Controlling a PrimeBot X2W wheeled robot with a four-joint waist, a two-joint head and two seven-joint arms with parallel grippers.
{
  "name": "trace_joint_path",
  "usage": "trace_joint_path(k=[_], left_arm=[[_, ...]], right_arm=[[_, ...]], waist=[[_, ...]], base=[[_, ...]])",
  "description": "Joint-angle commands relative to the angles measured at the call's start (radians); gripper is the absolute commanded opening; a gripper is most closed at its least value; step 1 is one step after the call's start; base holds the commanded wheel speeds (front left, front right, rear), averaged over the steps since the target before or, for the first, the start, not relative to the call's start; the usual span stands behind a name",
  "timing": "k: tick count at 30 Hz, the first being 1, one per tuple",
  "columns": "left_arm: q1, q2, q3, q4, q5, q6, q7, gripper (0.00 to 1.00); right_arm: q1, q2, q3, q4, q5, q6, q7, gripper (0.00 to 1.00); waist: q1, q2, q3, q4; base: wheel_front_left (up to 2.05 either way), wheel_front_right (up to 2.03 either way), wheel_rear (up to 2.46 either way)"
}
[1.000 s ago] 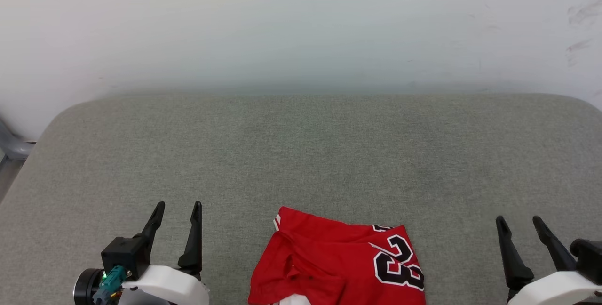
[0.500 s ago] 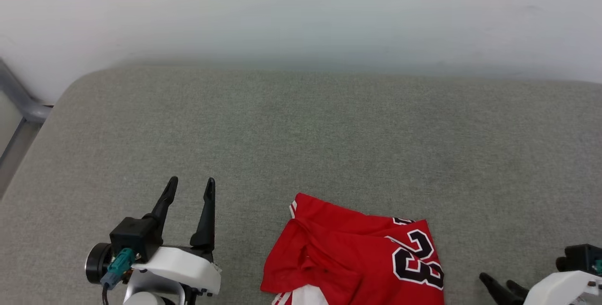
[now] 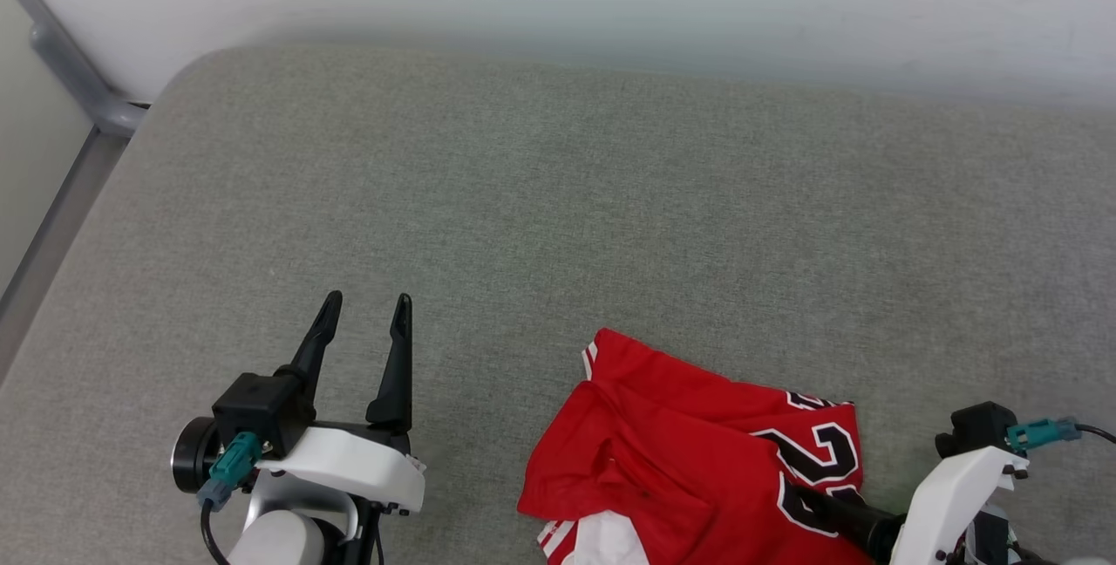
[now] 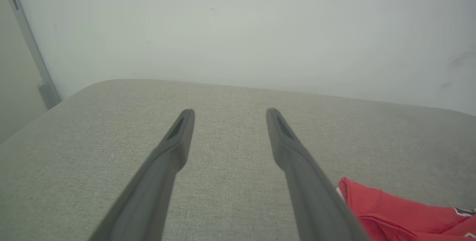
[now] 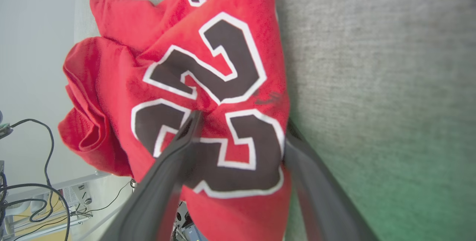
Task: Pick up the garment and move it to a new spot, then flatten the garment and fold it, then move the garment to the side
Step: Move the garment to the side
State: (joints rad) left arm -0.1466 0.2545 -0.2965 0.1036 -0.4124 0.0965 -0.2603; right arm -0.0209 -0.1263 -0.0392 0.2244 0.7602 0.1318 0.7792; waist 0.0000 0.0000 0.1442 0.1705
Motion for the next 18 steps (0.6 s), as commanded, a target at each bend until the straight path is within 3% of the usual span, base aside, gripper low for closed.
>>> trace_joint_path(k=[1,2,3,4,5,13,18], left_arm=[[-0.01,-0.006,0.008,0.005,0.011,-0.008,-0.006,1.0],[-0.01,-0.009,0.011,0.006,0.015,-0.008,-0.006,1.0],[-0.01,-0.013,0.014,0.007,0.017,-0.01,-0.007,1.0],[-0.01,-0.013,0.014,0.007,0.017,-0.01,-0.007,1.0],[-0.01,-0.015,0.019,0.008,0.02,-0.013,-0.007,1.0],[0.017,-0.015,0.037,0.021,0.046,-0.031,-0.006,1.0],[0.042,-0.003,0.039,0.015,0.063,-0.034,-0.006,1.0]], right_arm=[[0.011,0.009,0.028,0.054,0.001,-0.002,0.032,1.0],[0.01,0.011,0.03,0.067,0.003,-0.002,0.038,0.48],[0.007,0.01,0.035,0.073,0.005,-0.002,0.042,0.15],[0.007,0.01,0.035,0.073,0.005,-0.002,0.042,0.15],[0.002,0.011,0.037,0.077,0.006,-0.002,0.042,0.0],[-0.033,-0.025,0.055,0.001,-0.018,-0.002,-0.006,0.0],[-0.015,-0.07,0.059,-0.057,-0.09,-0.002,-0.033,0.0]], waist=[[0.0,0.0,0.009,0.011],[0.0,0.0,0.01,0.012],[0.0,0.0,0.011,0.014],[0.0,0.0,0.011,0.014],[0.0,0.0,0.012,0.014],[0.0,0.0,-0.033,-0.013],[0.0,0.0,-0.09,-0.056]], base=[[0.0,0.0,0.0],[0.0,0.0,0.0],[0.0,0.0,0.0],[0.0,0.0,0.0],[0.0,0.0,0.0],[0.0,0.0,0.0],[0.0,0.0,0.0]])
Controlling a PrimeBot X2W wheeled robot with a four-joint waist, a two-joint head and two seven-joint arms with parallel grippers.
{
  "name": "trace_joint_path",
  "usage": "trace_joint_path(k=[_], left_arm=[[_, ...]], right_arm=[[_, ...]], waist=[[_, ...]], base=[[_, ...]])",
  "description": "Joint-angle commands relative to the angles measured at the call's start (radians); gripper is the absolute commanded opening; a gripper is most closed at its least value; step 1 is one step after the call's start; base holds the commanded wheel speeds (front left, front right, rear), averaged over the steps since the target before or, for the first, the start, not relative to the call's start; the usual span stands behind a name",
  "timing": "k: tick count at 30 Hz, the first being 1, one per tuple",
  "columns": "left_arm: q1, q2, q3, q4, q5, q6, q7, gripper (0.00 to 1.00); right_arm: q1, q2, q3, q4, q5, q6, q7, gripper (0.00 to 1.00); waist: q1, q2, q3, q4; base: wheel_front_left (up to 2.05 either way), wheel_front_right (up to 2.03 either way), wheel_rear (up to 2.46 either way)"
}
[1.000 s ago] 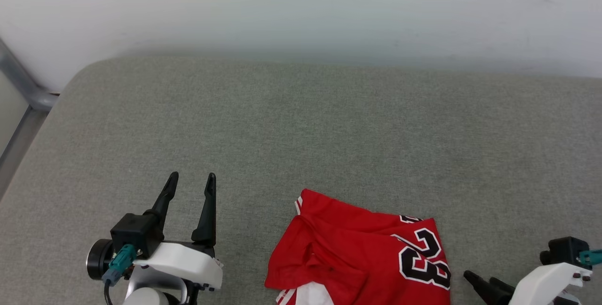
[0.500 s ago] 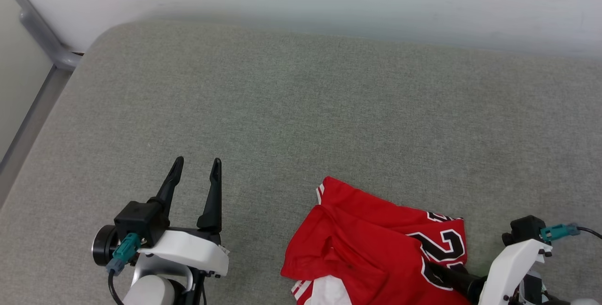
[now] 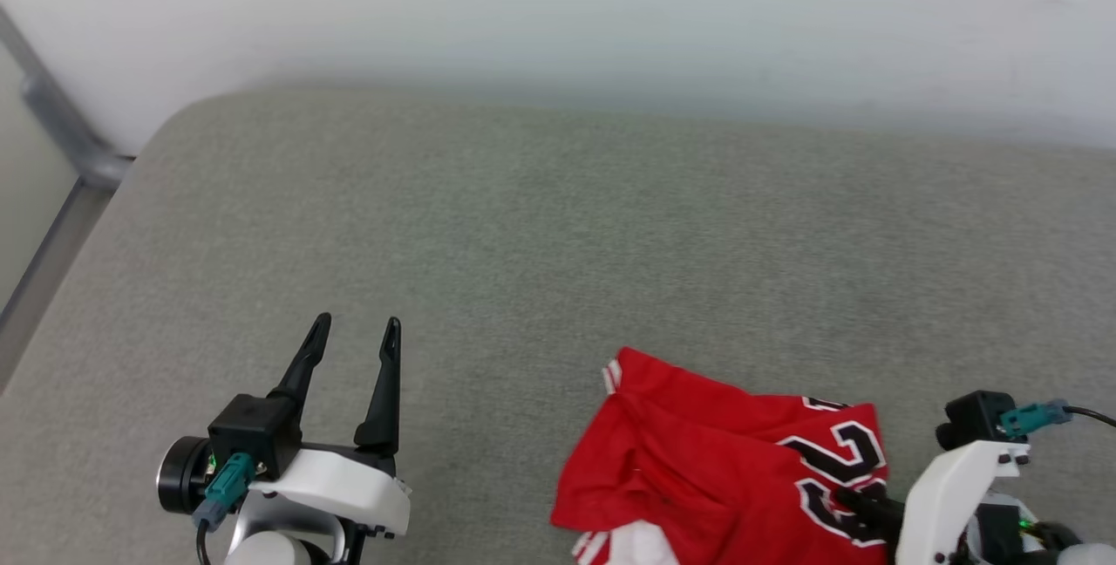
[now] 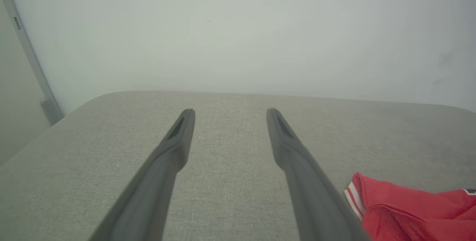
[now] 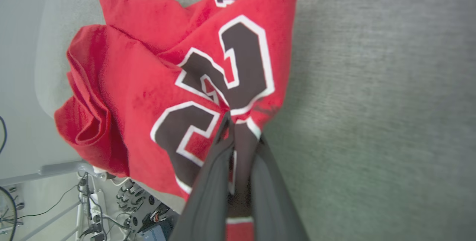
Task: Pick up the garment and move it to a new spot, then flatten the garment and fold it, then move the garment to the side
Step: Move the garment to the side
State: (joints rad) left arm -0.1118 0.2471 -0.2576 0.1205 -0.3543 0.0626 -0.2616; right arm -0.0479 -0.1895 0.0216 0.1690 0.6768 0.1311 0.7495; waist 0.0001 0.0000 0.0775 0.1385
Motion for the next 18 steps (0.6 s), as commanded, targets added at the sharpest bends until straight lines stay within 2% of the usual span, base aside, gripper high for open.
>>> trace_joint_path(k=[1,8,18], left_arm=[[0.013,0.006,0.0,-0.007,0.007,-0.001,-0.004,1.0],[0.039,0.015,0.007,-0.048,0.019,0.007,-0.003,1.0],[-0.022,0.01,-0.001,-0.092,0.053,0.004,-0.003,1.0]], right_arm=[[0.015,-0.022,-0.006,-0.013,-0.031,-0.001,-0.009,0.0],[0.002,-0.078,-0.041,-0.106,-0.162,-0.001,0.005,0.0],[-0.09,-0.113,-0.102,-0.179,-0.266,-0.001,0.04,0.0]], waist=[[-0.0001,0.0,-0.029,-0.035],[-0.0001,0.0,-0.029,-0.157],[-0.0001,0.0,0.08,-0.35]], base=[[0.0,0.0,0.0],[0.0,0.0,0.0],[0.0,0.0,0.0]])
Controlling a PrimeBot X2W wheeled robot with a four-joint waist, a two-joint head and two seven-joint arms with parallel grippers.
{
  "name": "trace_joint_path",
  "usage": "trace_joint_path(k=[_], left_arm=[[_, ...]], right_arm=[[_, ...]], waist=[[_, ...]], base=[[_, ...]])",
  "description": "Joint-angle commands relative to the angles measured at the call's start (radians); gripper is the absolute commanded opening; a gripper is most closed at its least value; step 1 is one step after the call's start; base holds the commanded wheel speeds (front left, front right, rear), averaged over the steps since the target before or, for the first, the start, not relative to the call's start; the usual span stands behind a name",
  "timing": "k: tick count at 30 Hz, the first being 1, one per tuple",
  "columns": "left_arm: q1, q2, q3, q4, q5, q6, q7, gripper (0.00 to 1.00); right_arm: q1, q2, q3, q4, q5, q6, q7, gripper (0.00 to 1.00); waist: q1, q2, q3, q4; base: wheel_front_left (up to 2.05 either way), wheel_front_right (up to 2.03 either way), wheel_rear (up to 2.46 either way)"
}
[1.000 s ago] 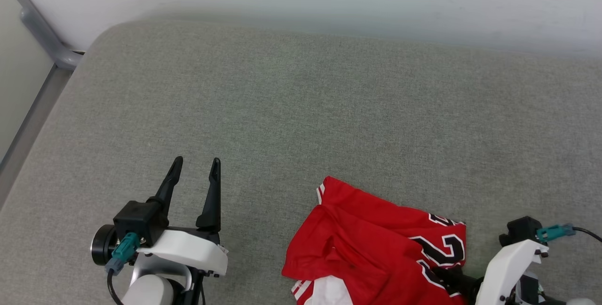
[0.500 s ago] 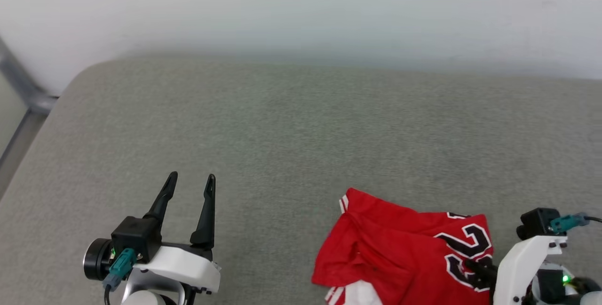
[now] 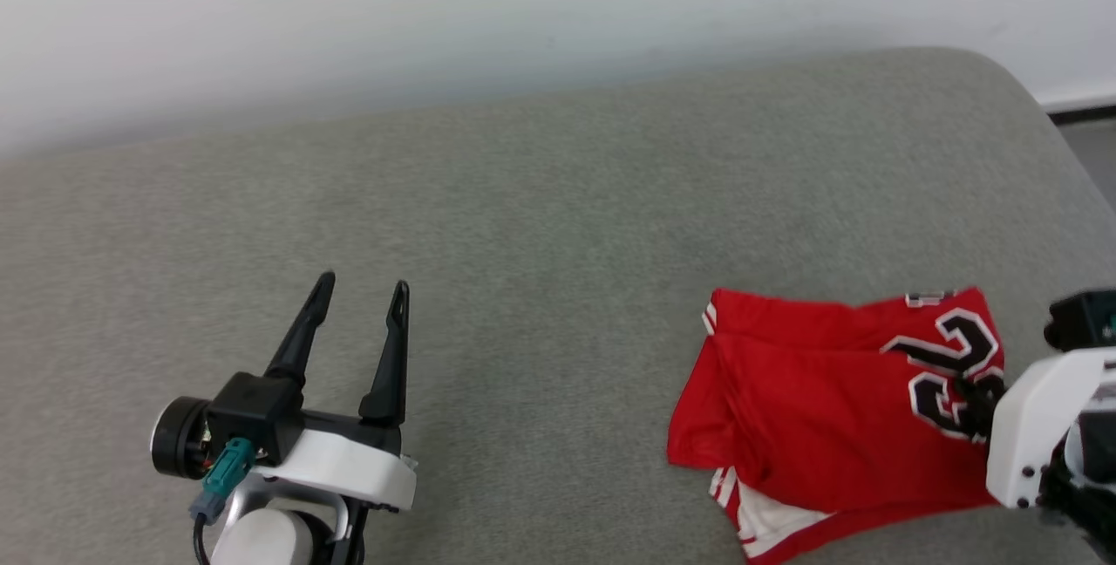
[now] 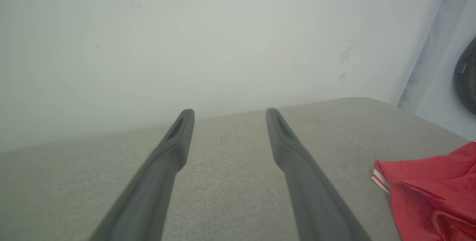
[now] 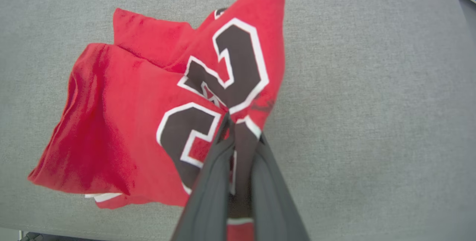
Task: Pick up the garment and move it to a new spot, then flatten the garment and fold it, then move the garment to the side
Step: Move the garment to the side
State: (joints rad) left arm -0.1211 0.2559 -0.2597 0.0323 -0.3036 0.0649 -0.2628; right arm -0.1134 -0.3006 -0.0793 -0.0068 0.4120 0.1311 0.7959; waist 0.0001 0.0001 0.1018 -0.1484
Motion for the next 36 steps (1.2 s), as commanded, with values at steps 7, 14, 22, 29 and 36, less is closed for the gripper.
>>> trace_joint_path(k=[7,14,22,29,36], left_arm=[[-0.106,0.015,-0.02,-0.014,0.032,-0.031,-0.001,1.0],[-0.199,0.04,-0.025,-0.059,0.056,-0.041,0.023,1.0],[-0.298,0.081,-0.027,-0.124,0.083,-0.056,0.065,1.0],[-0.352,0.093,-0.03,-0.148,0.089,-0.062,0.071,1.0],[-0.373,0.089,-0.04,-0.145,0.089,-0.064,0.068,1.0]], right_arm=[[-0.174,-0.018,-0.033,0.1,-0.01,-0.001,-0.067,0.0],[-0.352,-0.064,-0.114,0.266,-0.045,-0.001,-0.162,0.0],[-0.525,-0.134,-0.25,0.432,-0.137,-0.001,-0.256,0.0],[-0.609,-0.184,-0.367,0.532,-0.248,-0.001,-0.347,0.0],[-0.65,-0.172,-0.391,0.618,-0.31,-0.001,-0.452,1.0]], waist=[[-0.0001,-0.0001,0.156,-0.14],[-0.0001,-0.0001,0.293,-0.137],[-0.0001,-0.0001,0.446,-0.092],[-0.0001,-0.0001,0.506,-0.06],[-0.0001,-0.0001,0.528,-0.05]], base=[[0.0,0.0,0.0],[0.0,0.0,0.0],[0.0,0.0,0.0],[0.0,0.0,0.0],[0.0,0.0,0.0]])
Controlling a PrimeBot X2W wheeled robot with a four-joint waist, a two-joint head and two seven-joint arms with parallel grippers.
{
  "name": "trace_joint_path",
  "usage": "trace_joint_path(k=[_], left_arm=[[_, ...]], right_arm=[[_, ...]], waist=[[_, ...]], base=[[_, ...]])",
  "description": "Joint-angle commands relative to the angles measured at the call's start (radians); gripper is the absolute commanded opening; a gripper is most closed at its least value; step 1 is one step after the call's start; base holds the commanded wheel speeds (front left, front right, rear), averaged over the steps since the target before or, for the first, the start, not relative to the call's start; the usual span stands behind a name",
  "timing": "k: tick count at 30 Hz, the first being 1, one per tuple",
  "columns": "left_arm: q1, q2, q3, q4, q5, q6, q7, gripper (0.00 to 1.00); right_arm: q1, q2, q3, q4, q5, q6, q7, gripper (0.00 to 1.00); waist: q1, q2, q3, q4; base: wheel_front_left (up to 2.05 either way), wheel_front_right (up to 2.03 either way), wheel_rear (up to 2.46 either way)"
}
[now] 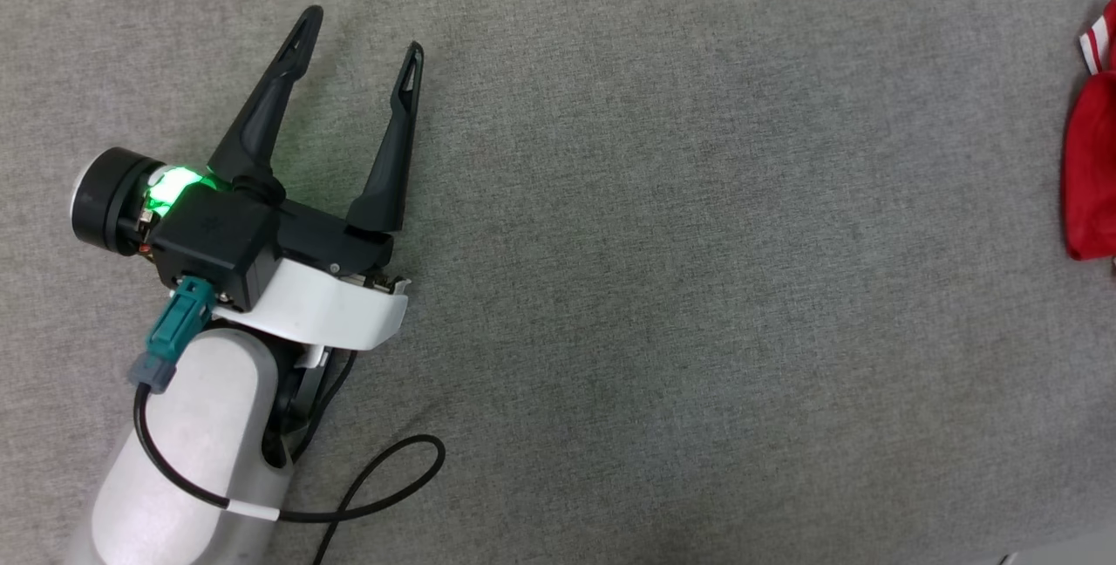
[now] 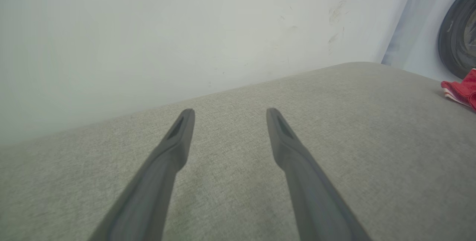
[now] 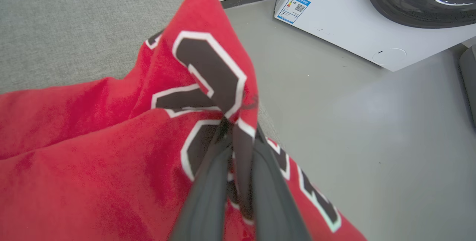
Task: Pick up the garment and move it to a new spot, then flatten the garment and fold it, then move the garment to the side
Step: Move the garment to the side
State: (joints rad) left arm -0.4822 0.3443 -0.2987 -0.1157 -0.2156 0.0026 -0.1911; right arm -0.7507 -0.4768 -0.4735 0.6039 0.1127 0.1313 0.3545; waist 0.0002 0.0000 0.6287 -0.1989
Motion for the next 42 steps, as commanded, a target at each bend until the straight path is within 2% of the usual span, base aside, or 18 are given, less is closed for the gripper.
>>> trace_joint_path(k=[1,8,10,19,29,42], left_arm=[[-0.011,0.001,-0.002,0.004,-0.001,-0.001,-0.005,1.0],[0.023,-0.012,-0.004,0.043,-0.021,0.006,-0.026,1.0],[0.051,-0.034,-0.01,0.077,-0.037,0.01,-0.043,1.0],[0.149,-0.09,-0.011,0.162,-0.079,0.019,-0.068,1.0],[0.264,-0.105,0.011,0.222,-0.106,0.032,-0.074,1.0],[0.398,-0.115,0.067,0.261,-0.117,0.056,-0.075,1.0]], right_arm=[[-0.018,0.005,0.006,0.021,-0.014,-0.001,-0.023,1.0],[-0.022,0.005,-0.009,0.094,-0.062,-0.001,-0.165,1.0],[0.011,0.002,0.002,0.11,-0.068,-0.001,-0.246,1.0],[0.186,0.058,0.053,0.038,0.009,-0.001,-0.404,1.0],[0.445,0.165,0.127,-0.156,0.087,-0.001,-0.426,1.0],[0.729,0.301,0.28,-0.455,0.123,-0.001,-0.364,1.0]], waist=[[-0.0002,0.0,0.0,0.0],[-0.0002,0.0,-0.056,0.006],[-0.0002,0.0,-0.12,0.024],[-0.0002,0.0,-0.306,0.092],[-0.0002,0.0,-0.464,0.153],[-0.0002,0.0,-0.616,0.208]], base=[[0.0,0.0,0.0],[0.0,0.0,0.0],[0.0,0.0,0.0],[0.0,0.0,0.0],[0.0,0.0,0.0],[0.0,0.0,0.0]])
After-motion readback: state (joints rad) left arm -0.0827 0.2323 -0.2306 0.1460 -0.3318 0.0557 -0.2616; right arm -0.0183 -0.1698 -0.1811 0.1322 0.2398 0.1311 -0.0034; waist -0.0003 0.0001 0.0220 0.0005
